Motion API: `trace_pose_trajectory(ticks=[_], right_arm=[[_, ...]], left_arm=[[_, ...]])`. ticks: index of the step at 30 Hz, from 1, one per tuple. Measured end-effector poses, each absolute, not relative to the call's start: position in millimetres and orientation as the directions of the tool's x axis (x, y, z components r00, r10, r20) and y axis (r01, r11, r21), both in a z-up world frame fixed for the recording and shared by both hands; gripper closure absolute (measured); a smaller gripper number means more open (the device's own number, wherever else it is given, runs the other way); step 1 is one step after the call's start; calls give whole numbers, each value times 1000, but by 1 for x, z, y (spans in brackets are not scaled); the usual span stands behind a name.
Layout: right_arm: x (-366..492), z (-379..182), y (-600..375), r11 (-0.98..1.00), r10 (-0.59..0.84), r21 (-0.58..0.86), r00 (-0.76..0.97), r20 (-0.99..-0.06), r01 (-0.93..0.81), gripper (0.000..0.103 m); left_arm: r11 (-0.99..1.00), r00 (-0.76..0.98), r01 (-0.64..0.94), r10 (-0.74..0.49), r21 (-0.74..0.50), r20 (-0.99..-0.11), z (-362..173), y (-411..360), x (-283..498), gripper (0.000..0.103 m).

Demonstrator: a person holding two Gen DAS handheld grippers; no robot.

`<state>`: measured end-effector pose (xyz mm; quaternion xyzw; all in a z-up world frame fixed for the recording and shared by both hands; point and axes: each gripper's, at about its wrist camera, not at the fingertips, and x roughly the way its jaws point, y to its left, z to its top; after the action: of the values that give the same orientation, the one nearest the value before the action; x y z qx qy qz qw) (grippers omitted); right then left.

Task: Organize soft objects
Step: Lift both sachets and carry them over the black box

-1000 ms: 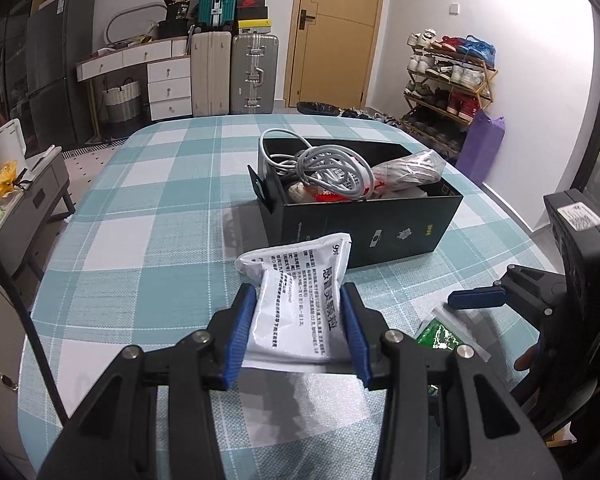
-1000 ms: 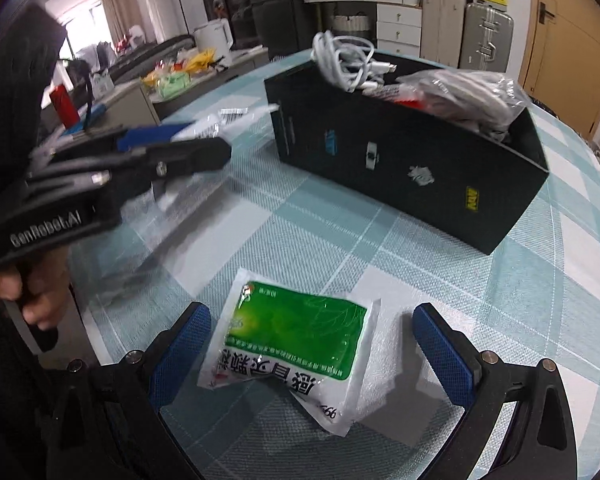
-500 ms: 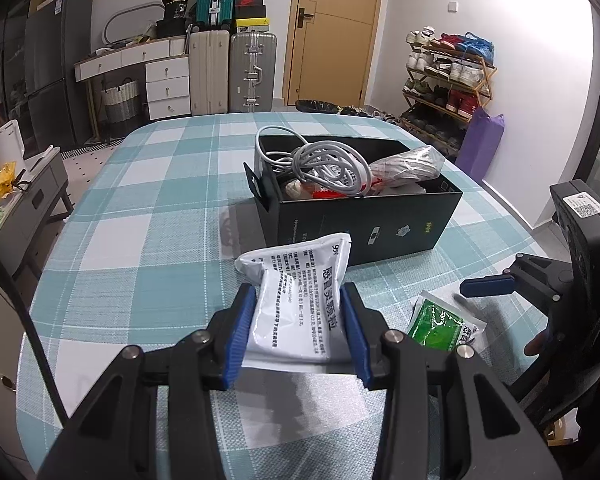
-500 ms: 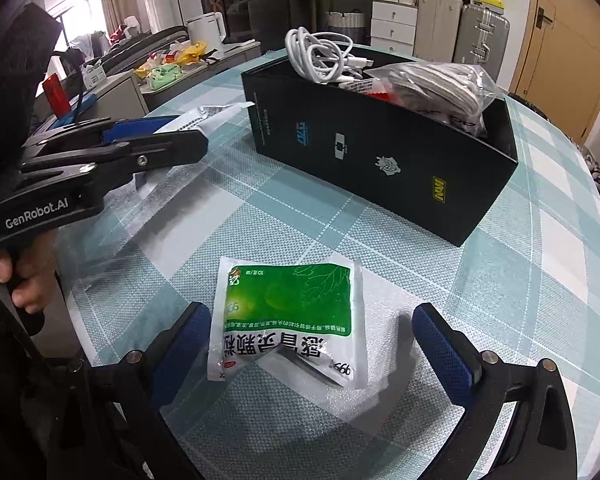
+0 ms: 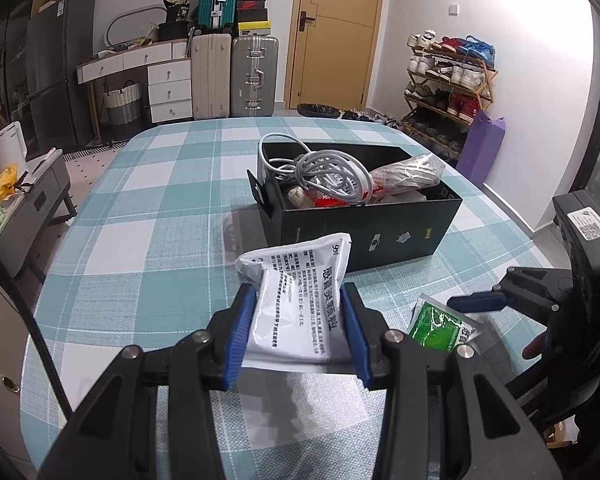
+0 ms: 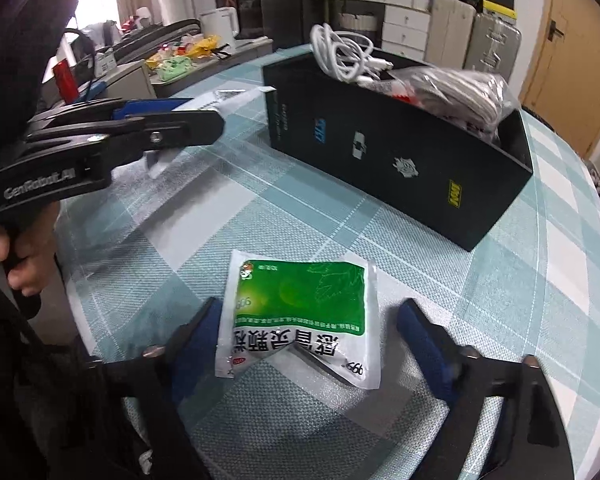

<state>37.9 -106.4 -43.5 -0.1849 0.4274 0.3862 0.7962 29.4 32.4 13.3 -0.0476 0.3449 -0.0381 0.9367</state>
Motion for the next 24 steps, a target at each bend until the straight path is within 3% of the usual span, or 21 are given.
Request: trace_pose_trajectory(ticks=[7,13,24], right_arm=[[39,-41,-115,618,477,43,331,-814,-785,51],[41,-32,-123,619,502,47,348,-792,-784,52],[34,13,-153,655,592,43,478,-649,-754,52]], left_arm=[[993,772,33,-95,-110,-628,22,35,27,61],[994,786,33,-89,-102,-611,30,33,23,61],[992,821,41,-103,-122,-562,48,31,19,61]])
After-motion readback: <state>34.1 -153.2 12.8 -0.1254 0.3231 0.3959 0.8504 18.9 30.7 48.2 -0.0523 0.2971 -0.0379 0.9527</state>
